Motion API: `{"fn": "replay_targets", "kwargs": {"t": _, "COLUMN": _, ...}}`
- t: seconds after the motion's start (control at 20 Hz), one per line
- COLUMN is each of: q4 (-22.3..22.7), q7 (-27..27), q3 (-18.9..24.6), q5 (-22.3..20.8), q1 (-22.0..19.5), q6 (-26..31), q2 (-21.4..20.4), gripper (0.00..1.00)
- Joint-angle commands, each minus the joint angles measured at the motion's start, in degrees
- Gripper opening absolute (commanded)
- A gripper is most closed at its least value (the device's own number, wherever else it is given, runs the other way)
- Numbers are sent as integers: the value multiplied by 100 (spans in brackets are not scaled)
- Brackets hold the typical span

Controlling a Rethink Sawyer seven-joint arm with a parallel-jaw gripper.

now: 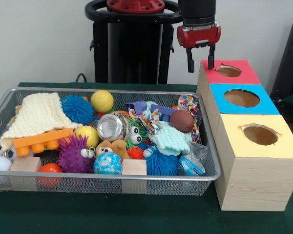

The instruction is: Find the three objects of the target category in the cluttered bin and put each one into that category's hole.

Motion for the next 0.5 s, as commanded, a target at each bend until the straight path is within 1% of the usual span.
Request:
{"fn": "replay_targets", "kwargs": {"t": 0.05, "q4": -348, "q7": 547, "q3": -376, "q5": -3, "q1": 375, "q6": 986, "q2": 11, "gripper": 100}}
{"fn": "replay_targets", "kwargs": {"t": 0.15, "q4": -444, "q7": 546, "q3": -360, "q5": 4, "q1": 384, "q6": 994, "q2": 101, "gripper": 100}}
{"fn": "replay_targets", "kwargs": {"t": 0.3, "q4": -601, "q7": 536, "q3": -381, "q5": 42, "q1": 448, "q6": 1107, "q2": 123, "gripper": 100}}
{"fn": "replay_targets", "kwargs": {"t": 0.45, "q4": -714, "q7": 495, "q3": -336, "q5": 39, "q1": 369, "q6": 1173, "q2": 202, "gripper": 100}}
{"fn": "replay_targets", "kwargs": {"t": 0.5, "q4": -734, "q7": 487, "q3": -313, "q5": 58, "q1": 336, "q6": 1237, "q2": 171, "gripper": 100}}
